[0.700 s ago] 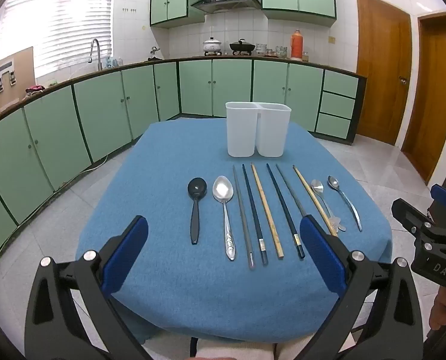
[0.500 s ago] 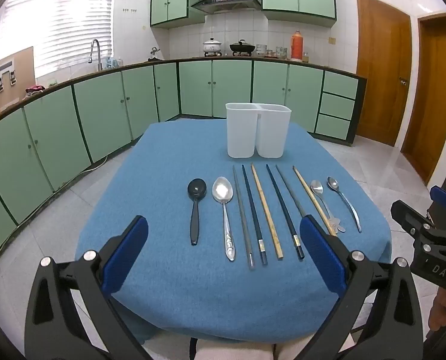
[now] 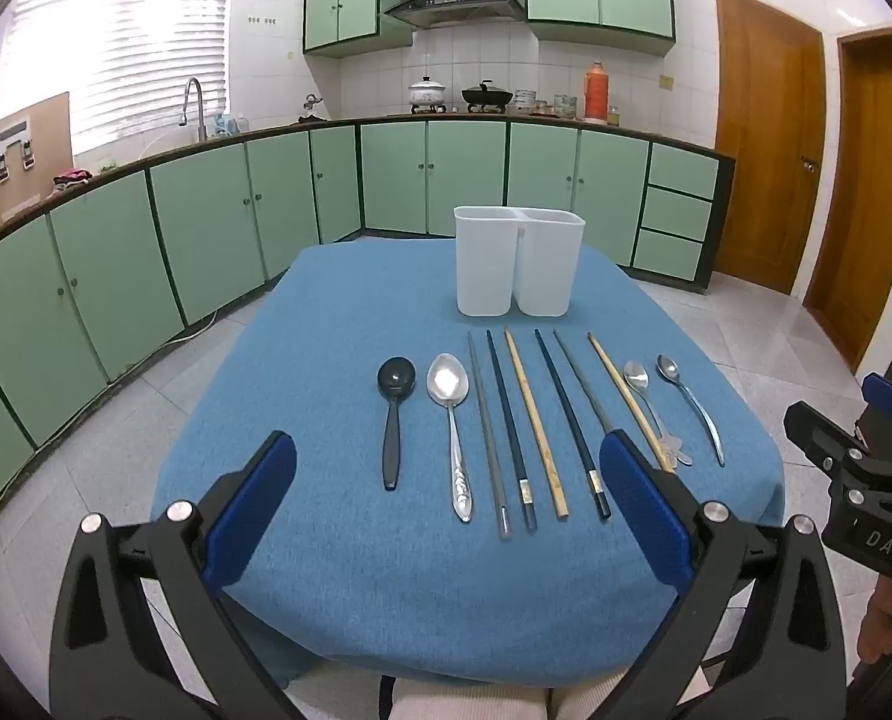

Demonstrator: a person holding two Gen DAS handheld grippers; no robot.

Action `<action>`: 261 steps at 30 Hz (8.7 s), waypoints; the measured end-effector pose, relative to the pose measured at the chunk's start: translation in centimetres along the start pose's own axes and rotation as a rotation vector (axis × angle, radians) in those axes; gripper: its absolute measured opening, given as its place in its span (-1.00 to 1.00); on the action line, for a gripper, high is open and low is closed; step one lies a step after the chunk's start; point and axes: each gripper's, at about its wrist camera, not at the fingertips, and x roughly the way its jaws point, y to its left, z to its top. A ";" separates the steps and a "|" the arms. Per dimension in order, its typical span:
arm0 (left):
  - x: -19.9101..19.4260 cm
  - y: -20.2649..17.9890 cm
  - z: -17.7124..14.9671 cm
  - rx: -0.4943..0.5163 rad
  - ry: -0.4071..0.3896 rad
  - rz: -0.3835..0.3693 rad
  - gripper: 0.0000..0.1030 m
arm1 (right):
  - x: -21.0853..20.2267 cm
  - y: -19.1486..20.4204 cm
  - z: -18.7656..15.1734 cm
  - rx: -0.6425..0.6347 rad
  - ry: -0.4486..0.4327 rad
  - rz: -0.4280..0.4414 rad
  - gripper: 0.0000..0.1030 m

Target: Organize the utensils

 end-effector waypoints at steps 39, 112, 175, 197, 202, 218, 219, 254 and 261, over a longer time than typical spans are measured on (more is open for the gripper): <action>-0.2 -0.1 -0.1 -0.002 -0.003 0.002 0.91 | -0.1 0.0 0.0 0.000 0.002 0.000 0.88; 21.8 6.9 5.3 -0.015 0.304 0.119 0.64 | 17.7 -4.2 3.6 0.028 0.165 -0.115 0.57; 22.0 7.3 4.2 -0.054 0.382 -0.033 0.47 | 21.6 -3.1 3.9 0.011 0.230 -0.111 0.57; 19.2 7.5 3.6 -0.035 0.423 0.001 0.40 | 20.8 -3.2 3.8 0.027 0.222 -0.096 0.57; 20.9 8.4 4.1 -0.108 0.440 0.016 0.35 | 20.9 -3.1 3.8 0.022 0.223 -0.097 0.57; 22.5 7.0 5.1 -0.100 0.434 -0.034 -0.32 | 21.6 -3.2 3.7 0.027 0.234 -0.101 0.57; 22.4 6.7 5.1 -0.096 0.430 -0.043 -0.33 | 21.6 -3.3 3.7 0.026 0.235 -0.102 0.57; 20.5 3.6 5.8 0.017 0.271 -0.156 -0.35 | 23.6 -4.8 3.3 0.039 0.359 -0.005 -0.46; 17.2 3.9 7.0 0.008 0.165 -0.168 -0.35 | 18.7 -3.9 5.6 0.032 0.219 0.031 -0.46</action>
